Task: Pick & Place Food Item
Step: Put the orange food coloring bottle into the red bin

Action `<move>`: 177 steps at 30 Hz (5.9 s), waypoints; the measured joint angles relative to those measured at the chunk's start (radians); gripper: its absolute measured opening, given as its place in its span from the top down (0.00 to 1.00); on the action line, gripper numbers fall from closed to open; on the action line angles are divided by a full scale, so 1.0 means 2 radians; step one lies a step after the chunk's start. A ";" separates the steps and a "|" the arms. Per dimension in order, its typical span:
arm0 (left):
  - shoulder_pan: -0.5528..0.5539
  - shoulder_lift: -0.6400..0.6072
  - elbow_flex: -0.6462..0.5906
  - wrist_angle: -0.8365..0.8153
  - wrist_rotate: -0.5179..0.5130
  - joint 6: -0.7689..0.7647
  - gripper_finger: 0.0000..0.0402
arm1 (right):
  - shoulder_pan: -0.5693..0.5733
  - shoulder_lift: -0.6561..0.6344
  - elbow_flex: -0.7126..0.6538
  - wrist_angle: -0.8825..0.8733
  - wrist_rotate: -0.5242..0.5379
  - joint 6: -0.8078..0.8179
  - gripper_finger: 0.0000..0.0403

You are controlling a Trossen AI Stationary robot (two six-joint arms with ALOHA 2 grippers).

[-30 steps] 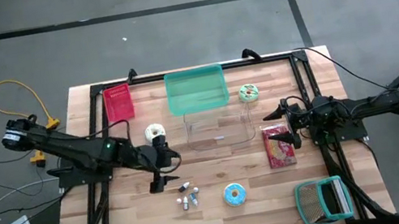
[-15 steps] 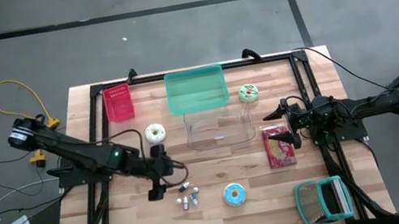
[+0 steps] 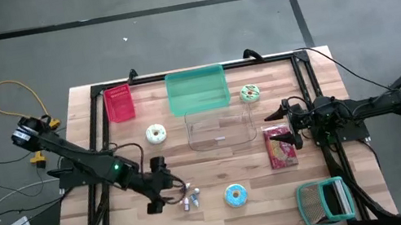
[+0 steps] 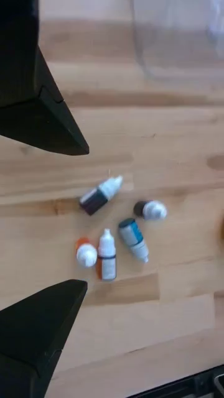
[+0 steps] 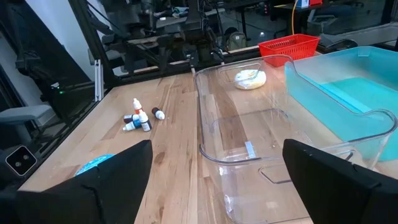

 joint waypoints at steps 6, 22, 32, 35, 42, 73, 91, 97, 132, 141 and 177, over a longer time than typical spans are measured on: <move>-0.018 0.033 0.007 0.029 0.009 -0.014 0.16 | 0.000 0.000 0.000 0.000 0.000 0.000 0.13; -0.023 0.116 0.041 0.035 0.040 -0.022 0.16 | 0.000 0.000 0.000 0.000 0.000 0.000 0.13; -0.024 0.149 0.041 0.036 0.050 -0.025 0.16 | 0.000 0.000 0.000 0.000 0.000 0.000 0.13; -0.024 0.153 0.042 0.038 0.050 -0.026 0.16 | 0.000 0.000 0.000 0.000 0.000 0.000 0.13; -0.024 0.154 0.042 0.039 0.048 -0.026 0.16 | 0.000 0.000 0.000 0.000 0.000 0.000 0.13; -0.025 0.165 0.042 0.056 0.049 -0.025 0.40 | 0.000 0.000 0.000 0.000 0.000 0.000 0.13; -0.025 0.165 0.041 0.059 0.049 -0.025 0.49 | 0.000 0.000 0.000 0.000 0.000 0.000 0.13; -0.025 0.165 0.041 0.059 0.049 -0.025 0.49 | 0.000 0.000 0.000 0.000 0.000 0.000 0.13; -0.020 0.164 0.041 0.059 0.050 -0.021 0.84 | 0.000 0.000 0.000 0.000 0.000 0.000 0.13; -0.020 0.164 0.041 0.059 0.050 -0.020 0.84 | 0.000 0.000 0.000 0.000 0.000 0.000 0.13; 0.084 -0.033 0.049 -0.082 0.033 0.001 0.85 | 0.000 0.000 0.000 0.000 0.000 0.000 0.13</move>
